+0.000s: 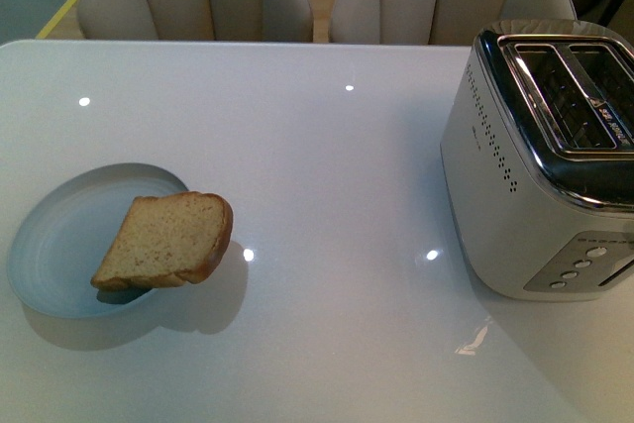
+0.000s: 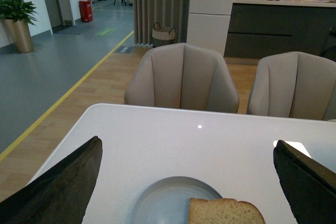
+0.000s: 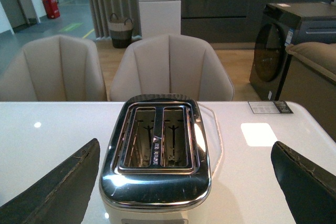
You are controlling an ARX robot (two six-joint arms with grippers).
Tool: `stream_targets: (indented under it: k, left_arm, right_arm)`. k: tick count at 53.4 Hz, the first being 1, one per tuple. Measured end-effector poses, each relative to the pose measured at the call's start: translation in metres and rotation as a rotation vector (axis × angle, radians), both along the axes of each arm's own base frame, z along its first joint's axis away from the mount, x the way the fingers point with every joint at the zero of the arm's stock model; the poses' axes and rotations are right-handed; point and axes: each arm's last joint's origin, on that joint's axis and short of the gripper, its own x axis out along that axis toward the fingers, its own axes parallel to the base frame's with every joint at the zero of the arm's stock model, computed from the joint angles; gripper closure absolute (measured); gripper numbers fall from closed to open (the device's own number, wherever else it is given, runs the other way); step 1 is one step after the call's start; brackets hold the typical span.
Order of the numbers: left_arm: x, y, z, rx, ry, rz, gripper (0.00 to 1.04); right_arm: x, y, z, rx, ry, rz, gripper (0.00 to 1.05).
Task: Left arm holds plate, right arm toasts bread
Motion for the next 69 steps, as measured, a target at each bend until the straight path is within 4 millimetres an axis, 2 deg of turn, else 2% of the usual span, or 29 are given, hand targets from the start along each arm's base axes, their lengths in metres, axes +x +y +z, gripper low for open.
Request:
stream_targets:
  k: [39,40,42,45,47,57,63,69]
  left_arm:
    - [0.0,0.0,0.0,-0.01,0.011,0.011,0.07]
    - [0.0,0.0,-0.001,-0.04,0.066,0.059,0.07]
    - [0.001,-0.002,0.0,-0.109,0.31,0.206,0.07]
    - [0.004,0.0,-0.003,-0.154,0.488,0.378,0.07]
    - [0.008,0.002,-0.006,-0.203,0.527,0.428,0.07]
    - [0.027,0.007,0.001,-0.298,0.49,0.411,0.07]
    - [0.051,0.017,0.0,-0.337,0.469,0.398,0.07]
    - [0.087,0.028,-0.004,-0.387,0.457,0.384,0.07]
  right_arm:
    - [0.0,0.0,0.0,0.0,0.0,0.0,0.09]
    - [0.0,0.0,0.0,0.0,0.0,0.0,0.09]
    - [0.0,0.0,0.0,0.0,0.0,-0.002,0.09]
    - [0.0,0.0,0.0,0.0,0.0,0.001,0.09]
    - [0.0,0.0,0.0,0.0,0.0,0.0,0.09]
    - [0.0,0.0,0.0,0.0,0.0,0.0,0.09]
    - [0.0,0.0,0.0,0.0,0.0,0.0,0.09]
    - [0.0,0.0,0.0,0.0,0.0,0.0,0.09]
